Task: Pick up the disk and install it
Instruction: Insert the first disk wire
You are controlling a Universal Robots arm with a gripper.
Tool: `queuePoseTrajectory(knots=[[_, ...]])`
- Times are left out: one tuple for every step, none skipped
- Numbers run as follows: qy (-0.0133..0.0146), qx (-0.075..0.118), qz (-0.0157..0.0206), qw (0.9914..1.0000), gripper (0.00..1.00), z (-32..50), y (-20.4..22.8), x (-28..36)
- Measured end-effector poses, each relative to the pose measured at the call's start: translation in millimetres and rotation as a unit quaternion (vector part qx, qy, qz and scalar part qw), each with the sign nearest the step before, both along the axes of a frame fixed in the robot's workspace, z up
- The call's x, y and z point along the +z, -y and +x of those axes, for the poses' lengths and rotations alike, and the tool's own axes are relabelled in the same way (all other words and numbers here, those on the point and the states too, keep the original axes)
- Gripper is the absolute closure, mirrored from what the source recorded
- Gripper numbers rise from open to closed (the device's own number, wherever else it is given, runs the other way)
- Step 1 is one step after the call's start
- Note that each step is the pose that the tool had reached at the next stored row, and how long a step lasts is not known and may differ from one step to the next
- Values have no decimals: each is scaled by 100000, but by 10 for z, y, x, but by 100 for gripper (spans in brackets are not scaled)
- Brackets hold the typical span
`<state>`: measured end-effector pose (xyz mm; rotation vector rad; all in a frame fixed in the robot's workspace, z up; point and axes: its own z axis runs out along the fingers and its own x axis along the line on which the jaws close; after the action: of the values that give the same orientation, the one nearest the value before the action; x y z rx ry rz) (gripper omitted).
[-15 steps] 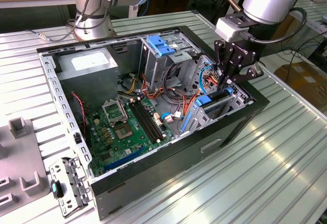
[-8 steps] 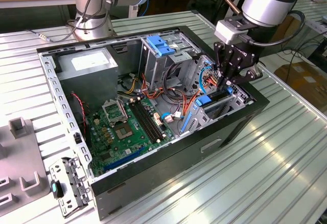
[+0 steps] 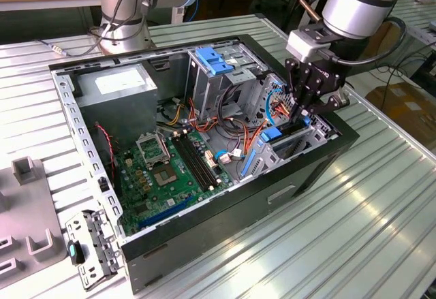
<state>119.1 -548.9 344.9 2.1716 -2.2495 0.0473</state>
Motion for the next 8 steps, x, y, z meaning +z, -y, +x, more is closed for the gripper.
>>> queuePoseTrajectory(knots=[[-21,-5,-3,100000,83,0,0,-6],[-37,-1,-11,100000,83,0,0,-11],[-94,-3,-11,100000,83,0,1,-29],[-123,-1,-10,100000,83,0,0,-38],[-126,-2,-13,100000,83,0,1,-39],[-129,-2,-16,100000,83,0,1,-39],[-129,-3,-8,100000,83,0,3,-42],[-129,-5,-3,100000,83,0,3,-43]])
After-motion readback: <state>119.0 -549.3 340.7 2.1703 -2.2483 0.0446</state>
